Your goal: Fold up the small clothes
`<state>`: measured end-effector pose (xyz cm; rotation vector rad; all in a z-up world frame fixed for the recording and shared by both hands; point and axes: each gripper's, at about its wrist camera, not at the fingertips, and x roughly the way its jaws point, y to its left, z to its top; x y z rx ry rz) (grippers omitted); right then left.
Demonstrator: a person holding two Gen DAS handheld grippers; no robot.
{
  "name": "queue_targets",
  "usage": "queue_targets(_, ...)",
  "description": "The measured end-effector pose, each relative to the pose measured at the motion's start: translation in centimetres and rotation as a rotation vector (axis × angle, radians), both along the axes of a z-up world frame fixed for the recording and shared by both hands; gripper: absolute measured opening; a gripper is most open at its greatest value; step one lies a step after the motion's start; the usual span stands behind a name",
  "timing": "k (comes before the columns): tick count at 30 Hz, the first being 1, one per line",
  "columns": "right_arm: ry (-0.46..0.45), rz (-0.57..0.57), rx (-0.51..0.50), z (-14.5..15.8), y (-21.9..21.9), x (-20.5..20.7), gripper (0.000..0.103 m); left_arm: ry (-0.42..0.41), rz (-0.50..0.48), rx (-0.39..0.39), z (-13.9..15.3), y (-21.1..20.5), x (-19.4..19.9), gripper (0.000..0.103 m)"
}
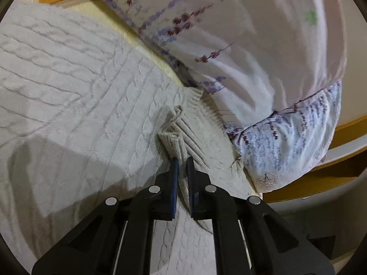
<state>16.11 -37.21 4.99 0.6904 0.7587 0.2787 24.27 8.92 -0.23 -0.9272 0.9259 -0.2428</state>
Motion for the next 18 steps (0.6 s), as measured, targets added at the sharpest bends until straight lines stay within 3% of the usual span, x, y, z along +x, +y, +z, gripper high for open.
queue_targets(7,0.018,0.006,-0.08,-0.9,0.6,1.2,0.058,-0.072,-0.012,0.048,2.3,2.0,-2.8,0.006)
queue_targets(16,0.11,0.05,-0.4,-3.1,4.8,3.4,0.062,0.013,-0.022,0.137,-0.2,1.6,-3.2,0.007)
queue_targets(18,0.092,0.058,-0.473,-3.4,5.7,3.2,0.064,0.01,-0.03,0.15,-0.4,1.5,-3.1,0.007)
